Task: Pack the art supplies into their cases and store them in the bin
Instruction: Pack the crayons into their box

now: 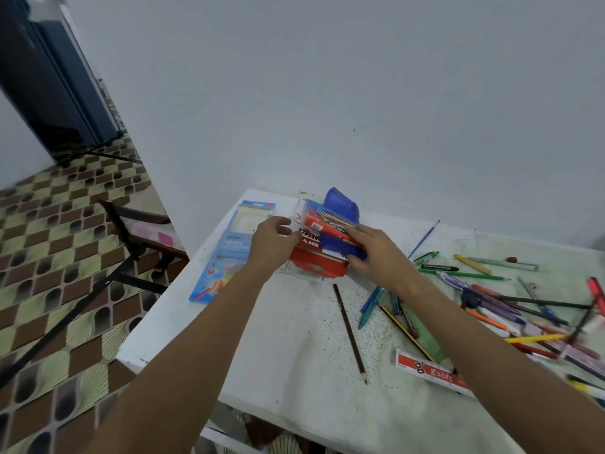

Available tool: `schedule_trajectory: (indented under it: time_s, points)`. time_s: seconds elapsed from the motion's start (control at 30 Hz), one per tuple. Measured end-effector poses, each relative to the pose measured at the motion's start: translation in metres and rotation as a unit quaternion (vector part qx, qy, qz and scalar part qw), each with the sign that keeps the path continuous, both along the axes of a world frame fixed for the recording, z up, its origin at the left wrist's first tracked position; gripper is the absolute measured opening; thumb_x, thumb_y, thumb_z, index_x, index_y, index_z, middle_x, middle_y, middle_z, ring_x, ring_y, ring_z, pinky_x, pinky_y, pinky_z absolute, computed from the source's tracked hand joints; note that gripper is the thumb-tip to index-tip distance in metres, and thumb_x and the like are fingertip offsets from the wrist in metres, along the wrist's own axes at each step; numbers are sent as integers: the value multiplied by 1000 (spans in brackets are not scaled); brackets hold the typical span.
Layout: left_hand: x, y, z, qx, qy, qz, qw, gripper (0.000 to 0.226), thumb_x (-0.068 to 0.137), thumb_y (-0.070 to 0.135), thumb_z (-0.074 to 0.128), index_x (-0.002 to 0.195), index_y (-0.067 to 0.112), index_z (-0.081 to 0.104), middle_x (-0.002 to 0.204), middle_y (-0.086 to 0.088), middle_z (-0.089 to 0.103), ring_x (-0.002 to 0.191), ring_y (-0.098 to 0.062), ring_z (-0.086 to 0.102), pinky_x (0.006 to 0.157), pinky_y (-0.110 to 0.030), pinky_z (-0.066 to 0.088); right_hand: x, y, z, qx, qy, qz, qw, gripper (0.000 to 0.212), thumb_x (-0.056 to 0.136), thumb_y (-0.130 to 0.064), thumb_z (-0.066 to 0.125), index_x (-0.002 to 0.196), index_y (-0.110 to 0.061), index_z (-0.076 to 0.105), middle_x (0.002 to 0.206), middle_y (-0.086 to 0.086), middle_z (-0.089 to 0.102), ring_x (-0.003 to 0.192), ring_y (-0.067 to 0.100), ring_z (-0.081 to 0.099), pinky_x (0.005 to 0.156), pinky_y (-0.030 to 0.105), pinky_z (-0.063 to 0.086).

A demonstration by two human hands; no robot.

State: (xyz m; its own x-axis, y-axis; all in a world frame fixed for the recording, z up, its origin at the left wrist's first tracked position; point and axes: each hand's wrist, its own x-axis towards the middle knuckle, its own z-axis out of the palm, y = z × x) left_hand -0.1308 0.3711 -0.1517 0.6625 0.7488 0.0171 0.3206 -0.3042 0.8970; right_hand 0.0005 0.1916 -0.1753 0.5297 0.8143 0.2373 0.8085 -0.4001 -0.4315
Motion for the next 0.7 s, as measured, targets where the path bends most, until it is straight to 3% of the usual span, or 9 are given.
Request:
schedule_trajectory:
  time_s: [0.13, 0.23, 0.3, 0.4, 0.43, 0.5, 0.57, 0.63, 0.7]
  points:
    - [-5, 11, -9, 63, 82, -31, 994, 34, 90, 15, 56, 124, 11, 61, 124, -4, 63, 112, -17, 58, 81, -19, 43, 2, 1, -10, -49, 29, -24, 998, 72, 82, -50, 54, 143, -15, 41, 138, 5, 46, 124, 25, 45, 103, 44, 42]
    - [-20, 23, -18, 113, 116, 24, 987, 34, 90, 5, 51, 123, 7, 59, 125, -8, 61, 113, -21, 56, 84, -21, 39, -2, 0, -9, -26, 31, -36, 999, 77, 79, -55, 61, 144, -18, 40, 141, 3, 44, 128, 23, 41, 107, 44, 39]
    - [-29, 30, -24, 120, 138, 46, 982, 36, 92, 8, 52, 128, 6, 55, 127, -10, 59, 115, -24, 55, 86, -23, 38, -13, -2, -6, 12, 21, -53, 998, 67, 80, -48, 65, 138, -18, 47, 138, 2, 47, 126, 21, 40, 108, 37, 35]
    - [-33, 38, -28, 85, 173, 35, 981, 46, 94, 24, 53, 136, 7, 49, 130, -12, 58, 114, -26, 57, 95, -31, 45, -42, 0, -1, 63, 18, -76, 995, 25, 85, -30, 67, 105, -14, 65, 104, -1, 59, 98, 13, 52, 86, 23, 41]
    - [-31, 39, -29, 65, 180, 28, 981, 49, 94, 29, 54, 138, 8, 47, 126, -12, 60, 106, -26, 62, 91, -34, 51, -52, 1, 1, 56, 40, -83, 994, 15, 87, -28, 65, 93, -14, 66, 92, -4, 61, 85, 10, 55, 77, 21, 43]
    - [-28, 38, -28, 33, 190, 10, 981, 51, 93, 31, 56, 136, 6, 48, 109, -13, 66, 83, -24, 69, 71, -34, 58, -67, 6, -2, 42, 116, -92, 988, 15, 87, -26, 66, 78, -14, 68, 76, -6, 65, 68, 6, 59, 63, 18, 45]
    - [-26, 32, -25, 42, 209, -13, 977, 38, 93, 30, 57, 122, 6, 57, 94, -14, 69, 72, -23, 70, 61, -30, 57, -76, 11, -10, 43, 170, -104, 979, 16, 82, -28, 71, 75, -13, 71, 73, -6, 68, 65, 5, 61, 59, 15, 44]
    - [-25, 27, -26, 60, 219, -15, 974, 18, 92, 27, 59, 81, 13, 58, 90, -19, 71, 72, -27, 70, 65, -33, 58, -80, 14, -15, 55, 183, -126, 973, 21, 76, -33, 76, 82, -14, 72, 80, -8, 67, 70, 3, 61, 59, 12, 42]
    - [-26, 26, -31, 55, 220, -9, 974, 24, 89, 22, 62, 68, 14, 54, 88, -22, 71, 67, -26, 66, 68, -32, 56, -81, 13, -18, 69, 184, -151, 969, 28, 73, -35, 79, 90, -15, 70, 84, -8, 64, 71, 2, 58, 58, 8, 39]
